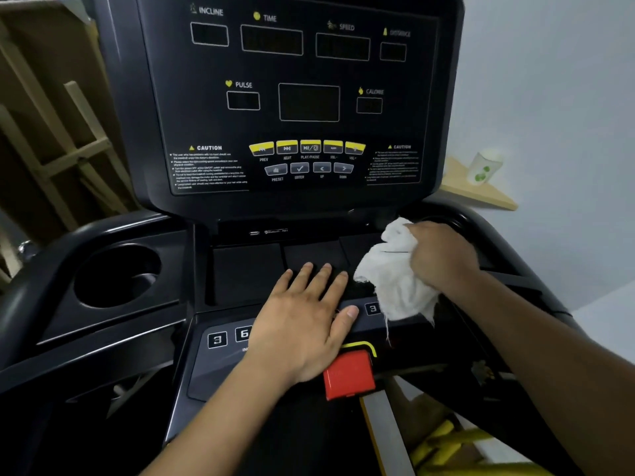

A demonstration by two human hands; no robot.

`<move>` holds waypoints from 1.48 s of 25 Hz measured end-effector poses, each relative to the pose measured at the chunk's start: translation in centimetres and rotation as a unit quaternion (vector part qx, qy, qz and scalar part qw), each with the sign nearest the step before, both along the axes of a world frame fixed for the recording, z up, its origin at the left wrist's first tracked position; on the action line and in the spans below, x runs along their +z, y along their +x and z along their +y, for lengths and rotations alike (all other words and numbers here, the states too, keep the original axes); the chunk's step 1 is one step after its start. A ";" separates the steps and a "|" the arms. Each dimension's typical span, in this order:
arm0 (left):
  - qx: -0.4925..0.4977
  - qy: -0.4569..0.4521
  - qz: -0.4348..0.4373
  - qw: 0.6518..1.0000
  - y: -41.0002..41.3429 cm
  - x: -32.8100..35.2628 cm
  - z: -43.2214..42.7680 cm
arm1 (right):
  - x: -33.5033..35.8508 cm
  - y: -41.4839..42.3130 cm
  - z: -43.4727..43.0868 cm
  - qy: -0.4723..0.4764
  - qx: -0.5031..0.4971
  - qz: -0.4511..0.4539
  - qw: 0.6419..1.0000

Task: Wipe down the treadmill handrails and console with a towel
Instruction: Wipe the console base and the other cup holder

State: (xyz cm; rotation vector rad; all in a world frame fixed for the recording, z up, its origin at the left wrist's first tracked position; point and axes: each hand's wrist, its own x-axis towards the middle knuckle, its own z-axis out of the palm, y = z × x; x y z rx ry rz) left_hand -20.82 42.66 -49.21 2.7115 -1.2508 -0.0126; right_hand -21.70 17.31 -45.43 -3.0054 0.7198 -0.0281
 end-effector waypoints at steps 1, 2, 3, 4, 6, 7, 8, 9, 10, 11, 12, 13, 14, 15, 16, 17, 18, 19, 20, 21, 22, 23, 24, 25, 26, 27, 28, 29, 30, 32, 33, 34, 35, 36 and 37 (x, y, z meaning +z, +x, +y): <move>0.002 0.001 -0.002 1.000 0.0 0.0 0.0 | 0.1 0.4 0.7 -0.019 0.004 0.015 1.000; 0.002 0.000 -0.002 1.000 0.0 0.0 0.0 | 0.0 0.1 1.6 -0.033 0.011 0.024 0.999; 0.000 -0.003 -0.001 1.000 0.0 0.0 0.0 | -0.2 -0.7 2.1 -0.055 0.030 0.025 0.998; -0.002 -0.004 0.000 1.000 0.1 0.0 -0.1 | -0.5 -1.9 2.5 -0.087 0.056 0.031 0.994; -0.003 -0.005 0.003 1.000 0.0 0.0 -0.1 | -0.6 -4.0 2.8 -0.151 0.087 0.051 0.983; -0.003 -0.007 0.004 1.000 0.0 0.0 0.0 | -0.1 -4.4 2.7 -0.172 0.088 0.044 0.980; -0.004 -0.007 0.005 1.000 0.0 0.1 0.1 | 0.3 -4.4 2.4 -0.192 0.081 0.017 0.978; -0.005 -0.006 0.005 1.000 0.1 0.1 0.1 | 0.6 -4.5 2.2 -0.209 0.068 -0.009 0.976; -0.004 -0.006 0.005 1.000 0.1 0.1 0.1 | 0.8 -4.6 2.2 -0.222 0.055 -0.018 0.973; -0.003 -0.010 0.005 1.000 0.1 0.1 0.1 | 0.8 -4.9 2.6 -0.216 0.032 -0.002 0.976; -0.002 -0.015 0.006 1.000 0.1 0.1 0.1 | 0.4 -5.2 3.2 -0.188 0.014 0.012 0.982; -0.003 -0.016 0.009 1.000 0.1 0.1 0.1 | 0.1 -5.5 3.9 -0.146 -0.003 0.019 0.989; -0.002 -0.015 0.011 1.000 0.1 0.1 0.0 | -0.3 -5.5 4.4 -0.104 -0.020 0.022 0.994; 0.000 -0.014 0.010 1.000 0.1 0.0 0.0 | -0.8 -5.4 4.8 -0.080 -0.017 0.017 0.996; 0.003 -0.012 0.008 1.000 0.1 0.0 0.0 | -1.2 -5.0 4.8 -0.078 -0.004 0.010 0.997; 0.006 -0.011 0.006 1.000 0.2 -0.1 -0.1 | -1.7 -4.2 4.4 -0.073 0.008 0.002 0.997; 0.009 -0.011 0.007 1.000 0.2 0.0 -0.3 | -2.1 -3.2 3.5 -0.053 0.019 0.005 0.998; 0.011 -0.011 0.009 1.000 0.2 0.1 -0.3 | -2.2 -2.2 2.8 -0.026 0.030 0.008 0.999; 0.011 -0.010 0.013 1.000 0.2 0.1 -0.3 | -2.1 -1.5 2.2 0.001 0.033 0.011 0.999; 0.011 -0.008 0.015 1.000 0.3 0.1 -0.4 | -2.1 -1.2 1.9 0.021 0.034 0.003 0.999; 0.010 -0.008 0.015 1.000 0.3 0.0 -0.3 | -2.0 -1.5 1.9 0.036 0.037 -0.013 0.999; 0.010 -0.008 0.016 1.000 0.2 0.0 -0.2 | -2.1 -2.3 2.4 0.046 0.042 -0.035 0.997; 0.009 -0.006 0.017 1.000 0.2 0.0 -0.1 | -2.2 -3.5 3.1 0.052 0.050 -0.058 0.996; 0.007 -0.003 0.017 1.000 0.2 0.1 0.0 | -2.3 -5.1 3.8 0.052 0.059 -0.084 0.993; 0.005 0.000 0.017 1.000 0.2 0.1 0.0 | -2.3 -6.4 4.1 0.057 0.061 -0.096 0.992; 0.005 0.002 0.016 1.000 0.2 0.1 -0.1 | -2.3 -6.8 3.9 0.069 0.064 -0.095 0.991; 0.005 0.005 0.016 1.000 0.2 0.3 -0.1 | -2.1 -6.0 3.4 0.085 0.067 -0.092 0.990; 0.004 0.008 0.019 1.000 0.3 0.4 0.0 | -1.7 -4.4 2.8 0.100 0.055 -0.086 0.990; 0.003 0.012 0.021 1.000 0.2 0.6 0.0 | -1.5 -2.4 2.4 0.106 0.024 -0.072 0.991; 0.008 0.013 0.019 1.000 0.0 0.9 -0.1 | -1.5 0.4 2.3 0.106 -0.039 -0.055 0.992; 0.007 0.013 0.023 1.000 0.0 1.1 0.1 | -1.5 0.8 2.7 0.085 -0.042 -0.061 0.994; 0.002 0.012 0.029 1.000 0.1 1.0 0.2 | -1.7 0.3 3.1 0.062 -0.039 -0.081 0.994; -0.009 0.013 0.032 0.999 0.3 0.8 0.2 | -1.8 -0.8 3.5 0.046 -0.029 -0.113 0.992; -0.023 0.018 0.036 0.999 0.5 0.7 0.3 | -2.2 -2.2 3.8 0.045 -0.009 -0.151 0.987; -0.037 0.019 0.041 0.998 0.7 0.7 0.5 | -2.2 -3.5 4.1 0.058 0.002 -0.179 0.982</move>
